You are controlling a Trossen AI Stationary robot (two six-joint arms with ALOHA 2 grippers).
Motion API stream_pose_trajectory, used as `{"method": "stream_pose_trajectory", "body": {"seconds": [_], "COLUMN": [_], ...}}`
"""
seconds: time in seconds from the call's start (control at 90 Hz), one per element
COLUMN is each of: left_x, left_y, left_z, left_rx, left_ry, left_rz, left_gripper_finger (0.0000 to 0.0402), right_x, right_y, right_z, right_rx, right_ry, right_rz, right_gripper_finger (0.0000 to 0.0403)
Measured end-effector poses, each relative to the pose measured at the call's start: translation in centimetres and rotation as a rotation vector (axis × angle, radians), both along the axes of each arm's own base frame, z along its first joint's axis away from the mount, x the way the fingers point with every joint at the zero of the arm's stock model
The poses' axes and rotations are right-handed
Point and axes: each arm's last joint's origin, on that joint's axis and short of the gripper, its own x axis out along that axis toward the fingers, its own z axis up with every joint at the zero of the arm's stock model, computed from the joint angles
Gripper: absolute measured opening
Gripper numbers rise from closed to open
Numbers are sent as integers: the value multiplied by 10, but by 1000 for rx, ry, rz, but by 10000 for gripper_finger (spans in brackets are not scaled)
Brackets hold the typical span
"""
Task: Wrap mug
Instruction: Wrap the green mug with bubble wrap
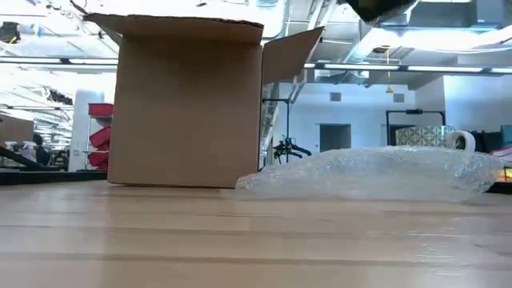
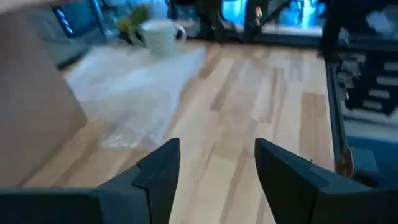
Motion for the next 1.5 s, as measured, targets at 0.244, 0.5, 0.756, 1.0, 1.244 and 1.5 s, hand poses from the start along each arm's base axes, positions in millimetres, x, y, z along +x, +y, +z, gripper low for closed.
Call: {"method": "stream_pose_trajectory", "body": {"seconds": [0.244,0.5,0.756,1.0,1.244,1.5], "left_x": [51,73,115,140,140,94], "left_y": [13,52,104,144,172,192], "left_z": [12,39,41,43,18,21], "left_rx": [28,113,113,140,121,70], "left_ry": [167,221,319,334,397,219], "left_rz": [-208,-272,-375,-424,-379,-332], "left_gripper_finger": [185,185,185,185,185,185], "right_x": [-17,-19,-23,-31,-29,-28], "right_y": [-16,-18,-21,-27,-36,-37], "right_z": [-27,-31,-34,-39,-39,-39], "right_rx": [-20,-35,-68,-125,-152,-127], "right_ry": [41,59,111,202,206,198], "right_rz": [-182,-191,-192,-225,-293,-324], "right_gripper_finger": [141,141,141,141,141,141]}}
